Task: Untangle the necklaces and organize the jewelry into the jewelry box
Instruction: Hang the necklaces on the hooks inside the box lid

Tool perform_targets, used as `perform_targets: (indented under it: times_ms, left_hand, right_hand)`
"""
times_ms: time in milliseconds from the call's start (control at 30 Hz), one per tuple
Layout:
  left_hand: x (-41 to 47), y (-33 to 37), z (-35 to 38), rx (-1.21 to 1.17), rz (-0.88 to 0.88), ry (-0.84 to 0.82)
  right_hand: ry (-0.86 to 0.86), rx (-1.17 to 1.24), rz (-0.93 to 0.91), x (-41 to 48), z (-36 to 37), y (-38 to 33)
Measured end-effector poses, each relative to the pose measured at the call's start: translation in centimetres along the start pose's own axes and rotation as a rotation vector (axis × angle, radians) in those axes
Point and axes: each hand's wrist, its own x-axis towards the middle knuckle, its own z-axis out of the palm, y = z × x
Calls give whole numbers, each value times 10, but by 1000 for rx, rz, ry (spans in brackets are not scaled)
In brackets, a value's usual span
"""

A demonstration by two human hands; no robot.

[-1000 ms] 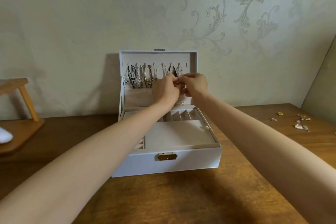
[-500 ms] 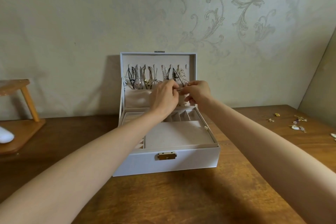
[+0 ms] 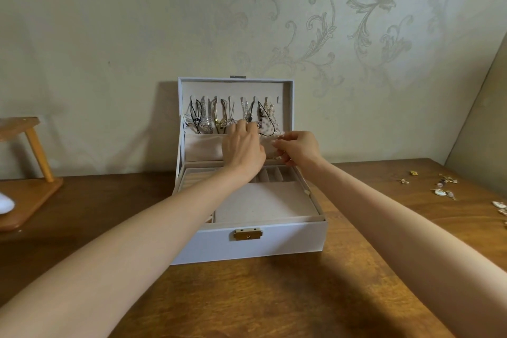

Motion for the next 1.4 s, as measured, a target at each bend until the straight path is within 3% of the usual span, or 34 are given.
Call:
perform_targets:
  times_ms: [300, 467, 567, 633, 700, 800, 933, 1100, 1233, 1400]
  left_hand:
    - [1, -8, 0, 36, 25, -89]
    - [-1, -10, -6, 59, 67, -148]
    - [-5, -13, -7, 71, 91, -169]
    - [-7, -14, -7, 75, 106, -166]
    - [-7, -15, -7, 62, 113, -155]
    - [-7, -16, -6, 42, 123, -133]
    - [-8, -17, -5, 15, 123, -114]
    - [-8, -16, -4, -7, 125, -93]
    - [-10, -16, -4, 15, 140, -16]
    - [-12, -18, -3, 18, 167, 56]
  right_hand:
    - [-7, -30, -23, 10, 5, -6]
    - [-37, -91, -201, 17, 11, -21]
    - [-72, 22, -277, 19, 13, -31]
    - [-113, 175, -246, 21, 14, -33]
    - [-104, 183, -215, 24, 14, -29]
    - [-23, -142, -247, 27, 10, -19]
    - [45, -530, -437, 22, 11, -4]
    - [80, -760, -528, 10, 8, 1]
    - [126, -757, -615, 9, 7, -2]
    - [-25, -982, -619, 8, 11, 1]
